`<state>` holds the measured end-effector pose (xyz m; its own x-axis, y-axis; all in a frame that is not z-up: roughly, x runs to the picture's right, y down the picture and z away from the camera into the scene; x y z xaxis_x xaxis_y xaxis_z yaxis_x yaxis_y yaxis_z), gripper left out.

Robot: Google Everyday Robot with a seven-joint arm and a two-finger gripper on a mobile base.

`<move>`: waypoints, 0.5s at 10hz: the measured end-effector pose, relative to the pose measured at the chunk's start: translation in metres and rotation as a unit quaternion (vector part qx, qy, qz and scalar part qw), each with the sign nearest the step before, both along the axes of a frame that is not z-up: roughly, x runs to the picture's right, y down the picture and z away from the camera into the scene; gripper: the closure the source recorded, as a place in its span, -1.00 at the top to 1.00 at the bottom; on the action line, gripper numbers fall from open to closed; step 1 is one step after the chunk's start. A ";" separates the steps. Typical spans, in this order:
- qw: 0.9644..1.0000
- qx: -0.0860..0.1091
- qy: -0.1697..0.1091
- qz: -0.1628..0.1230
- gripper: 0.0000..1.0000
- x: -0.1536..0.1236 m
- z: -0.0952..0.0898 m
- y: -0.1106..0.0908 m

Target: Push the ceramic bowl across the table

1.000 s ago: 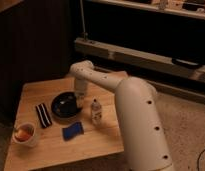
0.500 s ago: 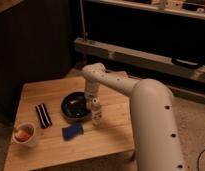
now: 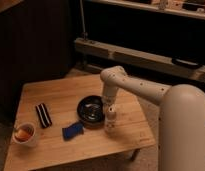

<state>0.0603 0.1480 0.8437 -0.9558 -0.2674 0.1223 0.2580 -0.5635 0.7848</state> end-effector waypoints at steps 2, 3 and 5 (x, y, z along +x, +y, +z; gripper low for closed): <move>0.999 -0.021 0.028 0.028 -1.00 0.022 -0.008 0.025; 0.998 -0.032 0.040 0.044 -1.00 0.026 -0.013 0.041; 0.995 -0.040 0.055 0.073 -1.00 0.029 -0.022 0.057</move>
<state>0.0889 0.2054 0.8215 -0.8870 -0.3884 0.2497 0.4193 -0.4509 0.7880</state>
